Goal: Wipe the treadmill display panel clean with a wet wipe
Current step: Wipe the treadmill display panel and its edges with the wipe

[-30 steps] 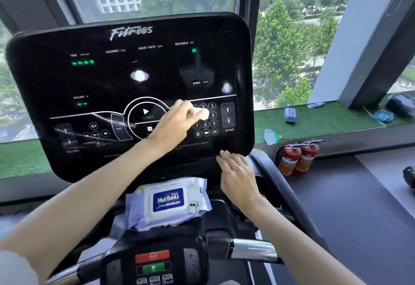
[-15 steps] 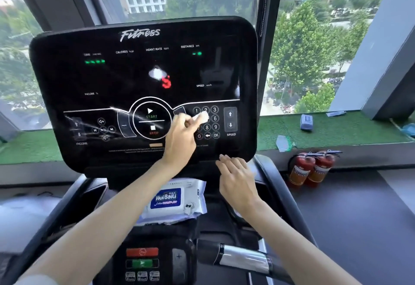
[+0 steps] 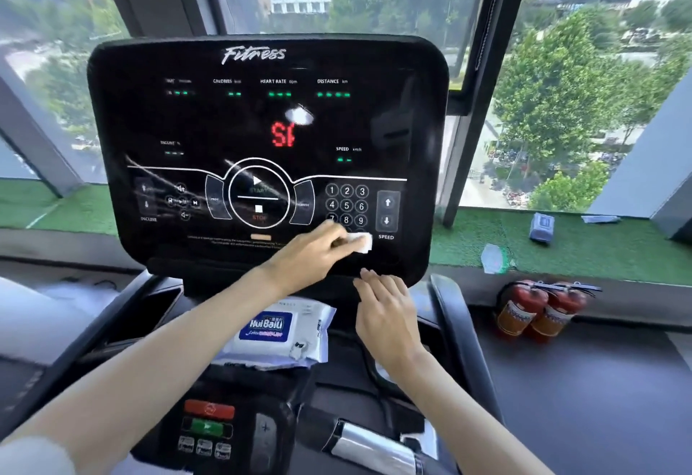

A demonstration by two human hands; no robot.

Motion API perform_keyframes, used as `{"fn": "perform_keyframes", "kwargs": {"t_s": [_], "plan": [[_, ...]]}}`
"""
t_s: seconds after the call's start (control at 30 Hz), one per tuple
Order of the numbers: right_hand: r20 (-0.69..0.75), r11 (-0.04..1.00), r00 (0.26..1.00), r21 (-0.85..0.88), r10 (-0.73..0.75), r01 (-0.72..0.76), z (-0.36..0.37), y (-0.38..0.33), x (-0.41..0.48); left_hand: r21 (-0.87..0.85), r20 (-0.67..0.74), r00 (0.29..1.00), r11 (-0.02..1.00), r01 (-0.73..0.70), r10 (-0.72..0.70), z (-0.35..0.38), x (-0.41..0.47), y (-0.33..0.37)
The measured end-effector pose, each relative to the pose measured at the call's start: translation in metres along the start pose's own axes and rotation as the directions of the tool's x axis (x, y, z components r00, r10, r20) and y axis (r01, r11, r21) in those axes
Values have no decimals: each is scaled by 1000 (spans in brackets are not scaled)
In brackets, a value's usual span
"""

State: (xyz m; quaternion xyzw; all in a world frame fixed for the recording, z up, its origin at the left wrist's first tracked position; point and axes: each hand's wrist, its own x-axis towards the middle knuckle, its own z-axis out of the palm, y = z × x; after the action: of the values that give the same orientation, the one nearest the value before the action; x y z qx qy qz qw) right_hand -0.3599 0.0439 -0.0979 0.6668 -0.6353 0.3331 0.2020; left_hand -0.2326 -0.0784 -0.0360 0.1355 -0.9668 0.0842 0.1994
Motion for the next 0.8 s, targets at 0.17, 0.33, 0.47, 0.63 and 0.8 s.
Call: {"fn": "perform_keyframes", "kwargs": {"t_s": [0.17,0.33,0.47,0.63,0.8], "plan": [[-22,999,999,-6,42,-43,0,-3,1,-36,90,994,997,-62,65,-11,53,7],[-6,990,992,-63,123,-123,0,-15,2,-7,-323,944,998,63,-62,-31,97,-12],[34,976,978,-81,206,-202,-3,-27,4,1,-299,954,999,-36,35,-18,91,-1],[118,954,947,-77,298,-290,-12,-37,6,386,-53,892,833,-395,448,-18,71,-25],[177,923,906,-79,384,-376,-16,-43,4,228,-306,950,974,7,65,-40,105,-19]]}}
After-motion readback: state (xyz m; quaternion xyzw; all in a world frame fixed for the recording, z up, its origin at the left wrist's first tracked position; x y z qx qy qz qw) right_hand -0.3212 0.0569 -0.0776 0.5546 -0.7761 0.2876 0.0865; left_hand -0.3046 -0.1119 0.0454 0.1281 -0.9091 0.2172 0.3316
